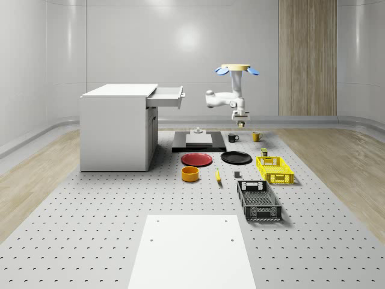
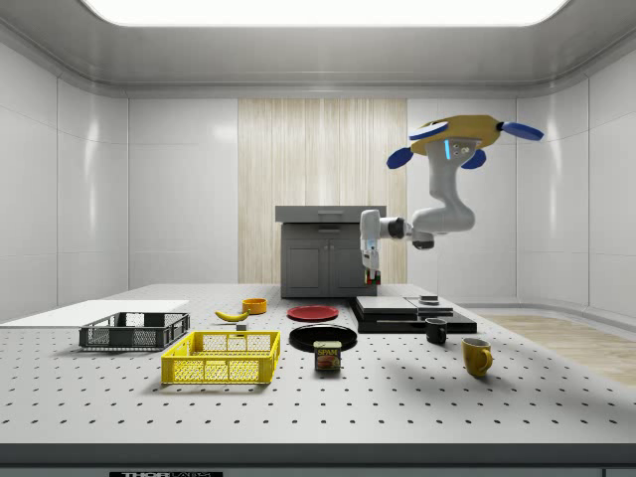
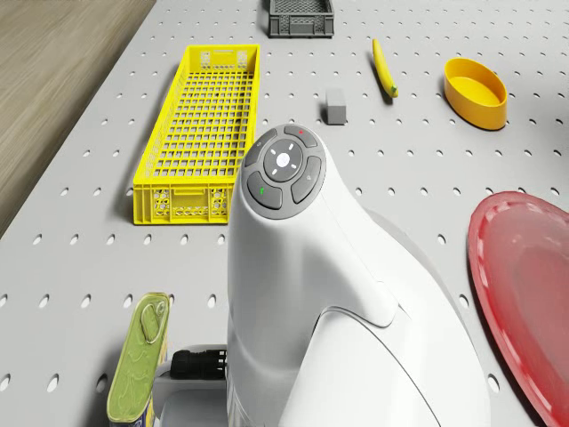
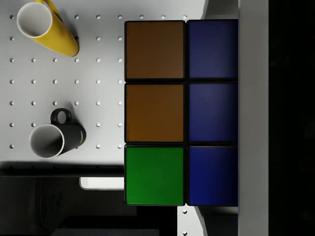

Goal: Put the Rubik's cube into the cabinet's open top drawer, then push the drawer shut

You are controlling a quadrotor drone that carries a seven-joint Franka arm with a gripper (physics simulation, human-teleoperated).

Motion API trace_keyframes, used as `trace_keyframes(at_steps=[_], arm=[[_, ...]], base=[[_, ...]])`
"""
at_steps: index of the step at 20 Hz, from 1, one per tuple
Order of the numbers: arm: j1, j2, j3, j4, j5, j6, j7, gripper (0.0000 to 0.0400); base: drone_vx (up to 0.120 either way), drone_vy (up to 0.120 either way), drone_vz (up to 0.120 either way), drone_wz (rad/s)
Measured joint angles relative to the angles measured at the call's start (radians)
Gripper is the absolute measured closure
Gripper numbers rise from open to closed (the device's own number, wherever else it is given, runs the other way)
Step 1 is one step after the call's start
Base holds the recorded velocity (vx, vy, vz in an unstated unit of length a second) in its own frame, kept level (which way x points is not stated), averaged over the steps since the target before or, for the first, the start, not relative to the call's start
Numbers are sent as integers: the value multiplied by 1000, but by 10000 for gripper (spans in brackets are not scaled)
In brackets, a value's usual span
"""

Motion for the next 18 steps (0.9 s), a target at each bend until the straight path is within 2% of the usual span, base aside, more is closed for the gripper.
trace_keyframes(at_steps=[18], arm=[[-6, -39, 4, 1, 16, 37, 5, 75]], base=[[0, -120, 120, 0]])
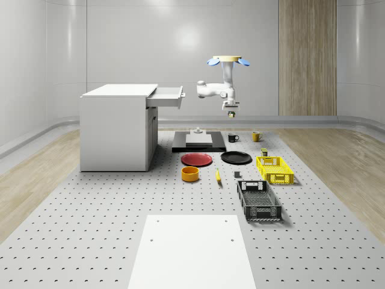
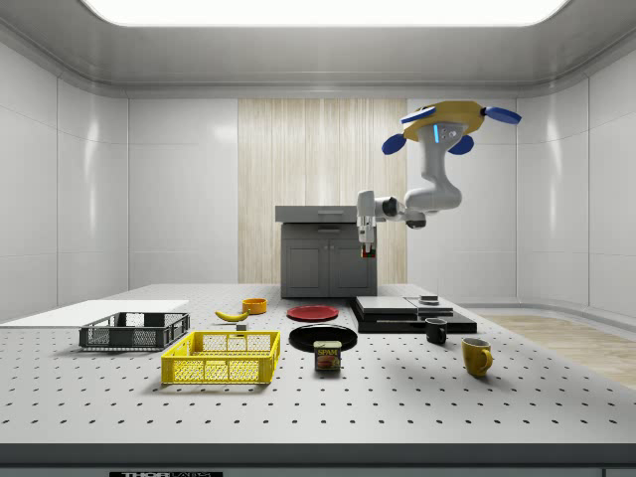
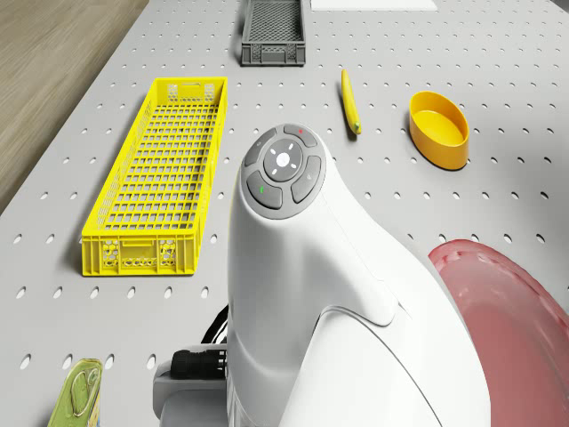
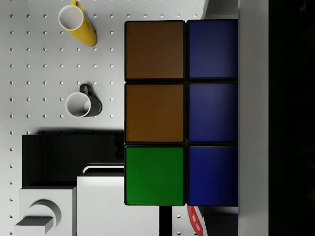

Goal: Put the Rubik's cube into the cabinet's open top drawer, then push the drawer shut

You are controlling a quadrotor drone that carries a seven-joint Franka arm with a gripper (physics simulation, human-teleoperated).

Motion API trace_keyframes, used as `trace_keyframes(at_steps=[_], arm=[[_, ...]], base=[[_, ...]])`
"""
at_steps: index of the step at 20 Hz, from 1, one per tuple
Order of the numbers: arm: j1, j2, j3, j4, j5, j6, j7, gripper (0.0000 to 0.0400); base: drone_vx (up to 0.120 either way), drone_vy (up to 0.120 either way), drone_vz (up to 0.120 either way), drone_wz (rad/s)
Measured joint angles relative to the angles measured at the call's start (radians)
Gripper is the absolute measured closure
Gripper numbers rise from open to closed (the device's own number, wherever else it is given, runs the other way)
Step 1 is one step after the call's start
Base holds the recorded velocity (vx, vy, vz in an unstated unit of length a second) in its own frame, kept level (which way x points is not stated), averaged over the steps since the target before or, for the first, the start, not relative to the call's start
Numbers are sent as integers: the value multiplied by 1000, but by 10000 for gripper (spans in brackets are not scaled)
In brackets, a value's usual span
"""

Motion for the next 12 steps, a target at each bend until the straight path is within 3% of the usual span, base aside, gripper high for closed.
trace_keyframes(at_steps=[12], arm=[[-3, -20, 2, 1, 8, 19, 2, 75]], base=[[0, -120, 120, 0]])
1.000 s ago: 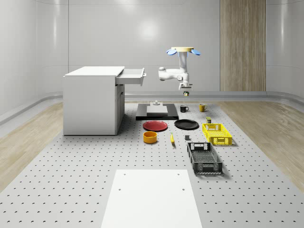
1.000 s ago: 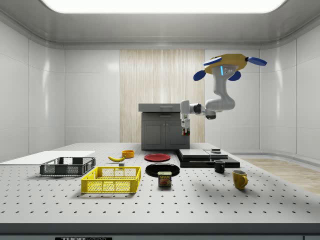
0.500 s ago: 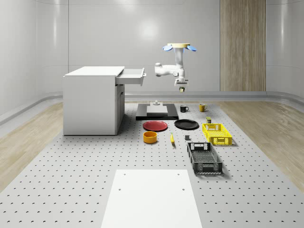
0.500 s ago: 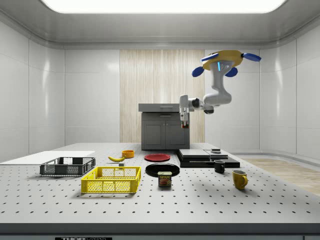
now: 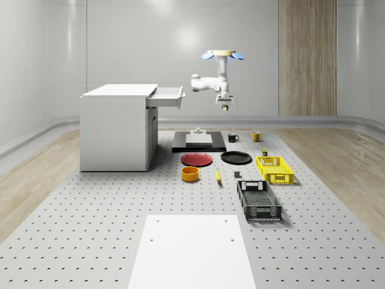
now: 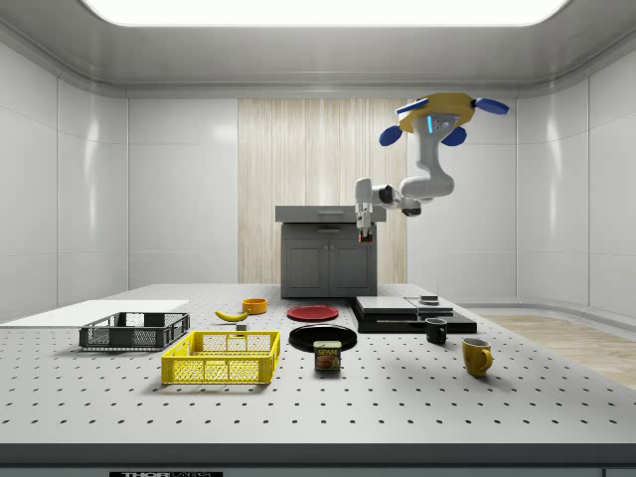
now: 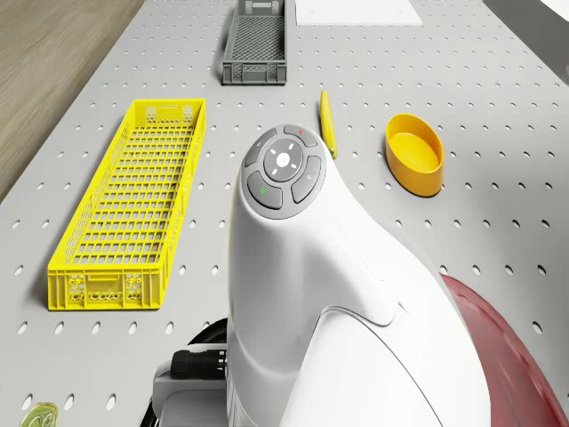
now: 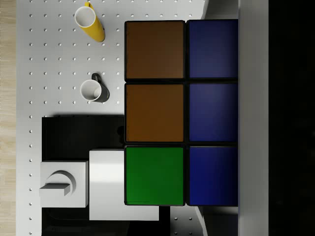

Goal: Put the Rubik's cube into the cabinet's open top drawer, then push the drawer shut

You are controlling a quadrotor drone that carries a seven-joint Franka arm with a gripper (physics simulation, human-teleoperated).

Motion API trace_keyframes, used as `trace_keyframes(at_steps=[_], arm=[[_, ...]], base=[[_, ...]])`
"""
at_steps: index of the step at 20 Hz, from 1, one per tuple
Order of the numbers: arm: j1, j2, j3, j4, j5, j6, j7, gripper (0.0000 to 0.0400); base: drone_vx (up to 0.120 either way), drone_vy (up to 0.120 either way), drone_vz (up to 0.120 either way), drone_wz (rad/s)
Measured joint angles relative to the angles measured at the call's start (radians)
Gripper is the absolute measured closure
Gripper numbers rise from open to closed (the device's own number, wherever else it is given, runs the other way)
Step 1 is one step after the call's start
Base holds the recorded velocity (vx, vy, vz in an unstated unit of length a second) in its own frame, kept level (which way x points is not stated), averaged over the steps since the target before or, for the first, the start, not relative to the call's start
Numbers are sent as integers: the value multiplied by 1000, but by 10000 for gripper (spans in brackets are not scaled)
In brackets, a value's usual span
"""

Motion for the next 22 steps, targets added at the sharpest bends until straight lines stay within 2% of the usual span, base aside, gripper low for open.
trace_keyframes(at_steps=[22], arm=[[-4, -27, 3, 1, 10, 25, 3, 75]], base=[[0, -120, 120, 0]])
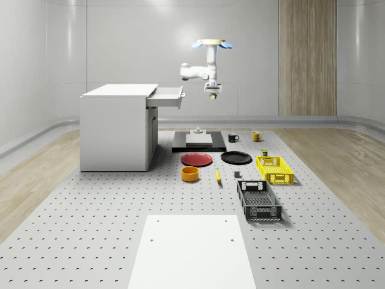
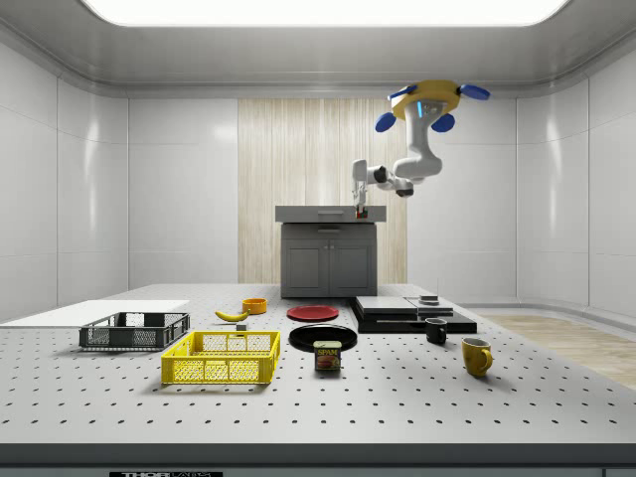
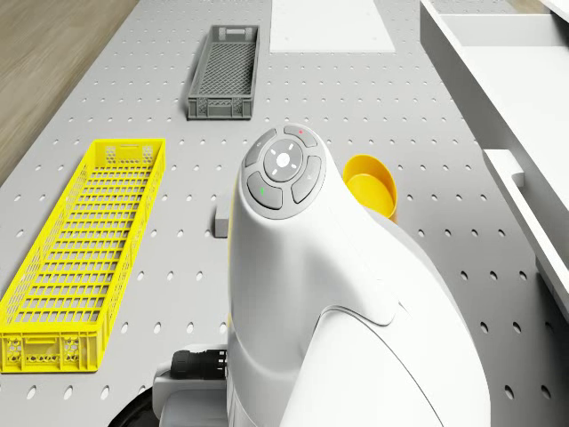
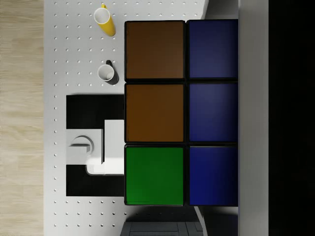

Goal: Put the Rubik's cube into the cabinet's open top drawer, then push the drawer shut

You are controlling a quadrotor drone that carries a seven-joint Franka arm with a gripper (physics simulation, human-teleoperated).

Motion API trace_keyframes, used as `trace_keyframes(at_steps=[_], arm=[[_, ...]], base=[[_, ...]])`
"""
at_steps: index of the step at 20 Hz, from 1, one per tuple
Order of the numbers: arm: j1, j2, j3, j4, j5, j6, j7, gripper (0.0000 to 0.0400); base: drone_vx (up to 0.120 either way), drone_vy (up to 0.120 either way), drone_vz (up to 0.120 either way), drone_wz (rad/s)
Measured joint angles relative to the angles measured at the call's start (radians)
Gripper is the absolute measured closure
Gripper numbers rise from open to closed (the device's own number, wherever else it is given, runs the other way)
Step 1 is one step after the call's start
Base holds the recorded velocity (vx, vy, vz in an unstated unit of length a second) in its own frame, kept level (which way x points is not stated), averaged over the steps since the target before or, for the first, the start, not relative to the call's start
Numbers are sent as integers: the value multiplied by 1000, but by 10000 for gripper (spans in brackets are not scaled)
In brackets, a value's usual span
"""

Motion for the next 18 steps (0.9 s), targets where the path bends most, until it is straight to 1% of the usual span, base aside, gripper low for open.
trace_keyframes(at_steps=[17, 18], arm=[[-2, -13, 1, 0, 5, 12, 1, 75], [-2, -14, 1, 0, 5, 13, 1, 75]], base=[[0, -120, 120, 0], [0, -120, 40, 0]])
